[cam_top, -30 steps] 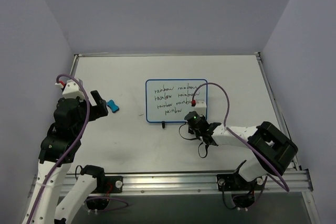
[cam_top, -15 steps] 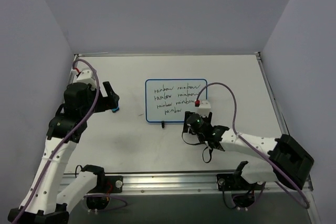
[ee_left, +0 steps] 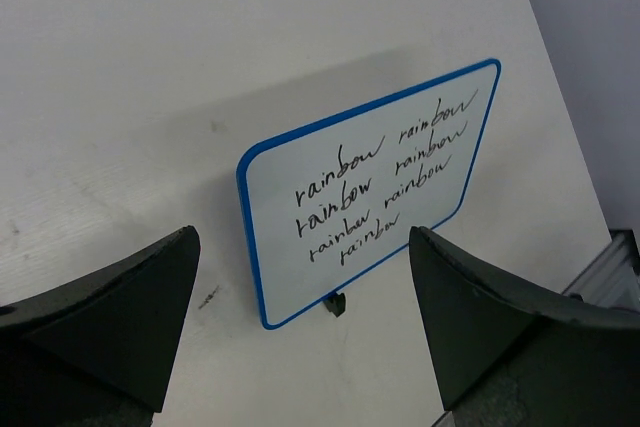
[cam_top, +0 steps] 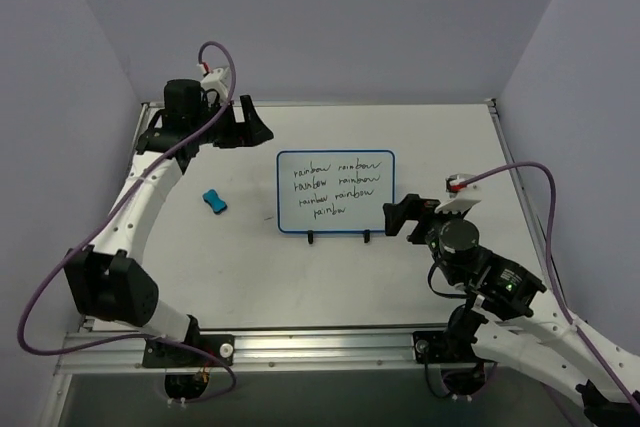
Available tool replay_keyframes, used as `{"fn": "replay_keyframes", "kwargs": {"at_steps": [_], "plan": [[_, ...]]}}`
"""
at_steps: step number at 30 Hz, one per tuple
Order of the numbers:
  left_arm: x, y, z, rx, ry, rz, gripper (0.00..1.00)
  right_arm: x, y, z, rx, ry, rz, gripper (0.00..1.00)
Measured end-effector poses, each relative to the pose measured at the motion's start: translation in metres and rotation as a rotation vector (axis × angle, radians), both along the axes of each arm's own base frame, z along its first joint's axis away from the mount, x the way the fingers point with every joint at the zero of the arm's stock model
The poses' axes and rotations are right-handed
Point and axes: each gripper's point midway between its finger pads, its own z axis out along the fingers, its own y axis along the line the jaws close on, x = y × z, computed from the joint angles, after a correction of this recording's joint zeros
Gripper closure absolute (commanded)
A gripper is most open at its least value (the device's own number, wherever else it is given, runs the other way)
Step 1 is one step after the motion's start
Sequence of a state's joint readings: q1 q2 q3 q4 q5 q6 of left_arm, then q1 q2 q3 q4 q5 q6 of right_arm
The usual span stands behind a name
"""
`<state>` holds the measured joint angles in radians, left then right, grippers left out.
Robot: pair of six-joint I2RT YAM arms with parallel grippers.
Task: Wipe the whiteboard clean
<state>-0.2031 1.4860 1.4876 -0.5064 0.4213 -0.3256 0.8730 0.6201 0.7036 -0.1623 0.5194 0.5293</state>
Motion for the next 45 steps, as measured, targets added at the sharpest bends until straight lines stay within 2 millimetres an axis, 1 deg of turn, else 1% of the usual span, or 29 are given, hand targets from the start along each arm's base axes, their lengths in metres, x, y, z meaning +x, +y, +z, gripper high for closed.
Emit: {"fn": "replay_keyframes", "kwargs": {"at_steps": [2,5,7,10,14,19,21,27,28,29,30,32,34,35,36,37,41,44,45], "plan": [[0.007,-0.009,-0.023,-0.016,0.058,-0.073,0.06,-0.003,-0.004,0.006,-0.004,-0.010,0.004,0.00],[0.011,-0.021,-0.060,-0.052,0.144,-0.197,0.06,-0.006,-0.005,0.004,-0.038,-0.001,0.024,0.00],[0.011,-0.025,-0.079,-0.072,0.183,-0.267,0.06,-0.007,-0.003,0.001,-0.061,0.006,0.046,0.00],[0.015,-0.025,-0.095,-0.081,0.202,-0.321,0.06,-0.009,-0.001,-0.004,-0.092,0.018,0.073,0.00],[0.024,-0.029,-0.107,-0.094,0.196,-0.395,0.06,-0.010,0.005,-0.008,-0.117,0.030,0.114,0.00],[0.039,-0.034,-0.131,-0.093,0.218,-0.434,0.06,-0.014,0.009,-0.007,-0.118,0.026,0.154,0.00],[0.040,-0.036,-0.136,-0.104,0.218,-0.457,0.06,-0.015,0.010,-0.006,-0.115,0.021,0.163,0.00],[0.036,-0.047,-0.131,-0.173,0.192,-0.563,0.00,-0.017,0.011,-0.005,-0.117,0.016,0.180,0.01],[0.035,-0.049,-0.132,-0.186,0.195,-0.579,0.06,-0.017,0.011,-0.005,-0.119,0.017,0.183,0.01],[0.033,-0.050,-0.134,-0.198,0.200,-0.594,0.07,-0.017,0.012,-0.005,-0.120,0.018,0.186,0.01],[0.032,-0.051,-0.137,-0.206,0.205,-0.603,0.13,-0.017,0.012,-0.005,-0.119,0.018,0.189,0.01],[0.030,-0.053,-0.140,-0.214,0.215,-0.615,0.19,-0.018,0.013,-0.005,-0.118,0.019,0.191,0.01],[0.029,-0.055,-0.142,-0.221,0.217,-0.627,0.33,-0.018,0.013,-0.005,-0.119,0.019,0.192,0.01],[0.028,-0.055,-0.143,-0.225,0.219,-0.632,0.36,-0.018,0.013,-0.005,-0.119,0.019,0.192,0.01],[0.027,-0.056,-0.143,-0.229,0.220,-0.637,0.36,-0.018,0.013,-0.005,-0.118,0.018,0.192,0.01],[0.027,-0.057,-0.144,-0.232,0.220,-0.642,0.42,-0.018,0.013,-0.005,-0.119,0.019,0.192,0.01],[0.025,-0.060,-0.146,-0.245,0.229,-0.655,0.44,-0.018,0.013,-0.005,-0.117,0.019,0.197,0.01],[0.023,-0.062,-0.146,-0.251,0.231,-0.664,0.47,-0.019,0.013,-0.005,-0.115,0.017,0.199,0.02],[0.023,-0.062,-0.146,-0.254,0.231,-0.668,0.51,-0.019,0.013,-0.004,-0.115,0.016,0.199,0.02]]}}
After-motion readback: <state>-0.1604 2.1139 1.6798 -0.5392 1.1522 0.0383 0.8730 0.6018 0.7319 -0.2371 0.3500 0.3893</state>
